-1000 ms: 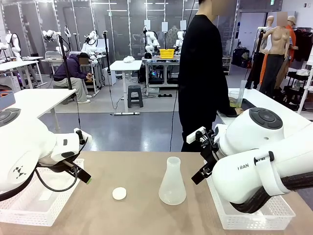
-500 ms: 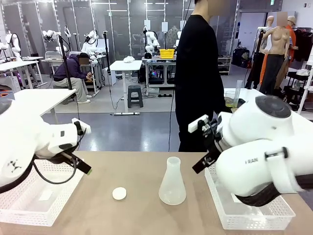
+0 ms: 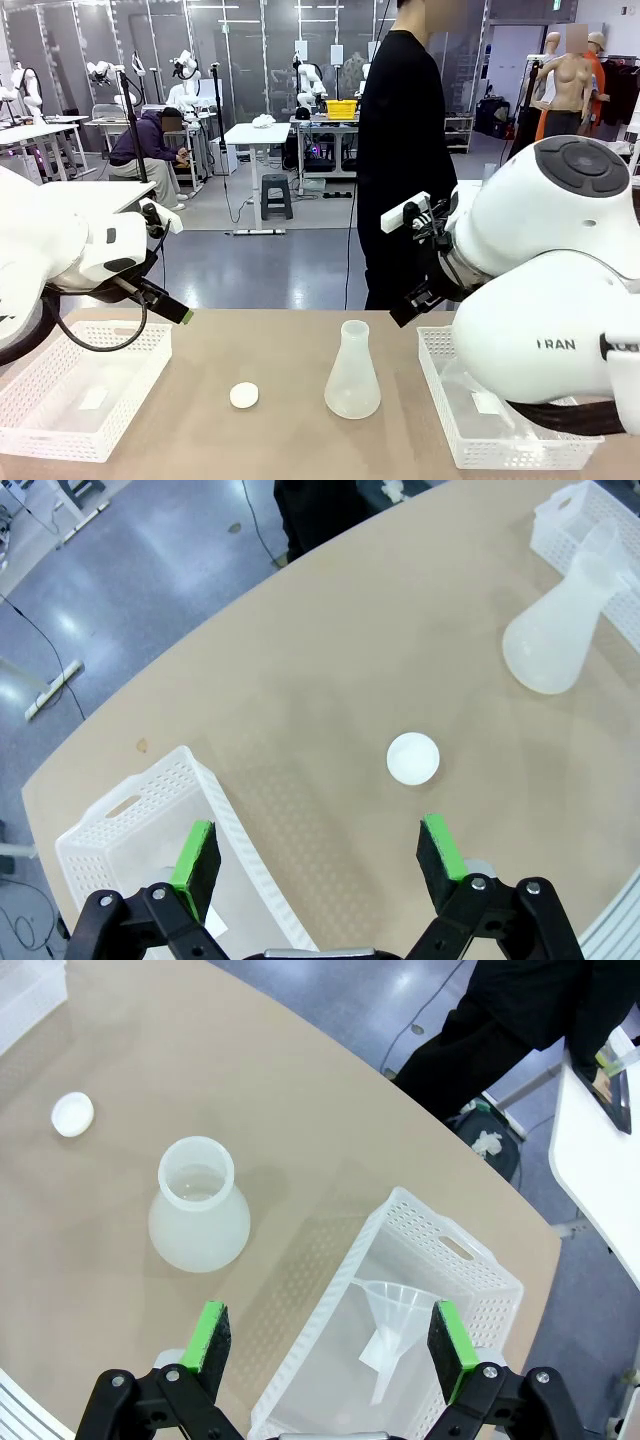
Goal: Prepare the solutions needed for the experiment.
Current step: Pick up the Plastic Funnel and insert it into the Big flask.
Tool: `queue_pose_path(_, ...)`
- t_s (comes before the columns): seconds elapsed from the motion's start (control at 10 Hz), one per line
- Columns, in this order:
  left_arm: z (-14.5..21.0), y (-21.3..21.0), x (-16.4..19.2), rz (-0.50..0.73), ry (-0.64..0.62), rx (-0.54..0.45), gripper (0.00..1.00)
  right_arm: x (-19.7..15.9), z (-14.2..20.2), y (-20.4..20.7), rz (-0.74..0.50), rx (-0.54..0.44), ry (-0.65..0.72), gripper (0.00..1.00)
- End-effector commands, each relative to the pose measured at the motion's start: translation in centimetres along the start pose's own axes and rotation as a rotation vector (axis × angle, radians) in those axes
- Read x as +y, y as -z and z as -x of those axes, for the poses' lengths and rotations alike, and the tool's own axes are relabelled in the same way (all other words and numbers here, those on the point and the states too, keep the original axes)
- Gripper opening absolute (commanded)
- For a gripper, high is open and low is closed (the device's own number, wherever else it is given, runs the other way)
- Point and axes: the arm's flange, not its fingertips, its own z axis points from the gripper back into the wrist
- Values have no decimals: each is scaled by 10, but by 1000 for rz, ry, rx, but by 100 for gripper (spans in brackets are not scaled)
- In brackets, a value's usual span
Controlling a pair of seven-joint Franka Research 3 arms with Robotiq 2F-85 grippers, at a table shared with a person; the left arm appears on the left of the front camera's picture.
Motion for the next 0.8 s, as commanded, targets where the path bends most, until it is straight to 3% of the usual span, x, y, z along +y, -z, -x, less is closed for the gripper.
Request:
queue_pose_path(0.0,-1,-1,1,-5,-1,-4,100,-6,0,3,-21,-16,14,100)
queue_pose_path(0.4,0,0,0,0,-1,1,100,-4,0,0,-6,-1,13,100)
queue_pose_path(0.5,-3,16,12,216,-138,-54,100,-17,-1,10,-76,-20,112,100)
queue_pose_path(0.7,3,21,24,413,-277,-99,100,-22,2,13,-249,-63,297,100)
